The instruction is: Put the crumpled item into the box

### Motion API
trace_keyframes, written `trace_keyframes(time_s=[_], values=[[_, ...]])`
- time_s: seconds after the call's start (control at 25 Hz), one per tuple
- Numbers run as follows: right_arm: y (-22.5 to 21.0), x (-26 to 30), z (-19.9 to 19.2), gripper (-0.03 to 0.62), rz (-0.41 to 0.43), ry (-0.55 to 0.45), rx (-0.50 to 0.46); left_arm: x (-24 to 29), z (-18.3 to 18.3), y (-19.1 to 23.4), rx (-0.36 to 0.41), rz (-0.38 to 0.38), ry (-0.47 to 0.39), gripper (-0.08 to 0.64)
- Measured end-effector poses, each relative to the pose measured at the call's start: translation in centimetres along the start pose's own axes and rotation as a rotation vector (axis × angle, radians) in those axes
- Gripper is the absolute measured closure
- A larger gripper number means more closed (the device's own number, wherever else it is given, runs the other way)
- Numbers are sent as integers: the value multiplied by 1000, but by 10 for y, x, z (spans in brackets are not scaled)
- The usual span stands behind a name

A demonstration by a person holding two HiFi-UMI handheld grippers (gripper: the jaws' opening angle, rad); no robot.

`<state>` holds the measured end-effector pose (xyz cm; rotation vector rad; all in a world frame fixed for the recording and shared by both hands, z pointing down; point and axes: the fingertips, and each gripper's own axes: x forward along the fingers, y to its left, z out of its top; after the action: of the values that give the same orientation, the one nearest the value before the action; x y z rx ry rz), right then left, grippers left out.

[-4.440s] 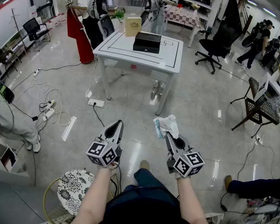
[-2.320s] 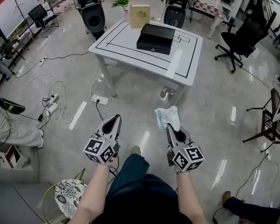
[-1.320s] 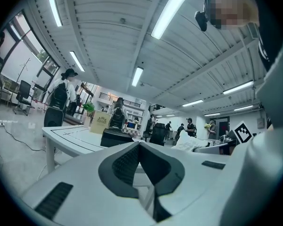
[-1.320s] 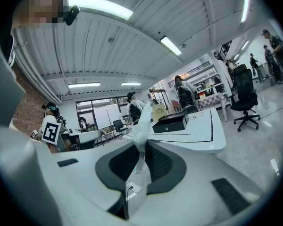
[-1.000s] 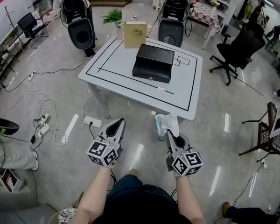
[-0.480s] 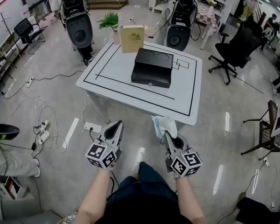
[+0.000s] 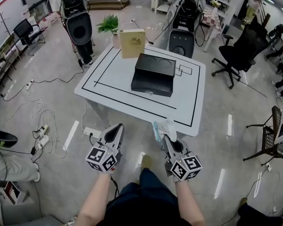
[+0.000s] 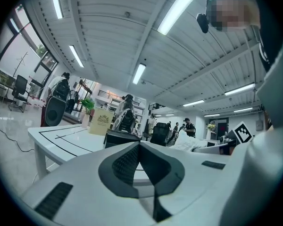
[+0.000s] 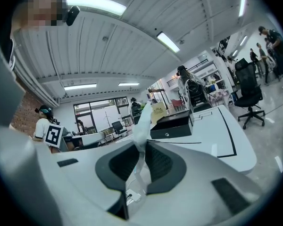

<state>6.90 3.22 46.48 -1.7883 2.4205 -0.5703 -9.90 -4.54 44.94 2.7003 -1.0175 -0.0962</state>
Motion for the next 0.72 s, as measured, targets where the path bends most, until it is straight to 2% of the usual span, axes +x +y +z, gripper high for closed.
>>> trace_keyframes(time_s=[0.72], values=[[-59,105,25,552,43,44,2,109,-1,62,-37,14,-3,568]])
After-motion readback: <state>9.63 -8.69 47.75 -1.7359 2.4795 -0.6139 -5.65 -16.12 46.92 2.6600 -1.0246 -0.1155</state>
